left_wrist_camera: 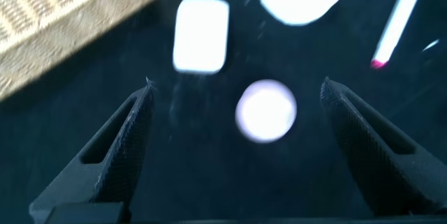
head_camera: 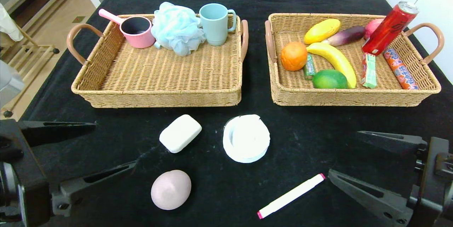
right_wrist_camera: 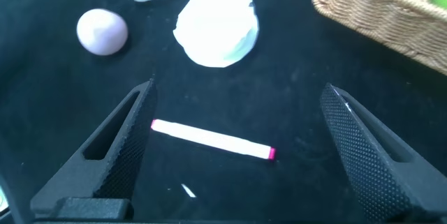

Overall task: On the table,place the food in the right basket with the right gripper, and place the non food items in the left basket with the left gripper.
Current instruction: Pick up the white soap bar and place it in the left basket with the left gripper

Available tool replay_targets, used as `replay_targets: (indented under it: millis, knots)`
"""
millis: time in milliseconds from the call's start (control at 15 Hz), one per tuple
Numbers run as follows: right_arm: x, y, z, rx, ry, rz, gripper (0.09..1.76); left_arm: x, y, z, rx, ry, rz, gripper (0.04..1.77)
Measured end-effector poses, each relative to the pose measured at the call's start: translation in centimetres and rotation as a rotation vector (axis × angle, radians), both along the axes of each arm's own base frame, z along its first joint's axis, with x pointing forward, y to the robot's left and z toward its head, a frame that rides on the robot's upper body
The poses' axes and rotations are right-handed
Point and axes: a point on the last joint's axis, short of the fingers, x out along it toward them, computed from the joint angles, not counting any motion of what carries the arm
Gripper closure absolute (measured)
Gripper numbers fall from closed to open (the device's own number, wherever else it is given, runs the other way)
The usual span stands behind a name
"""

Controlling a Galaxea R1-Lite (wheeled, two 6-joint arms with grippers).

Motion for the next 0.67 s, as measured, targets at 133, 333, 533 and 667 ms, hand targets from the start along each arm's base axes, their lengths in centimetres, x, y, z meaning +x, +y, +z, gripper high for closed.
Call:
replay_targets:
  millis: [133,333,533,667]
  knots:
    - [0.1,-0.3,0.1,0.007,-0.001,0.01,0.15,0.6,-0.3,0.3,0.025,0.044,0.019,0.09]
    - [0.3,-0.7,0.2,0.013,-0.003,-0.001,0.15,1.8,-1.3,-0.1,0.065,0.101,0.023,0.09]
    - [0.4,-0.8,0.2,0.014,-0.004,-0.007,0.15,3.8,-2.8,-0.4,0.1,0.171,0.103,0.09]
    - [0.4,-0.8,0.2,0.014,-0.004,-0.008,0.14,5.4,-4.2,-0.1,0.133,0.197,0.13,0.09]
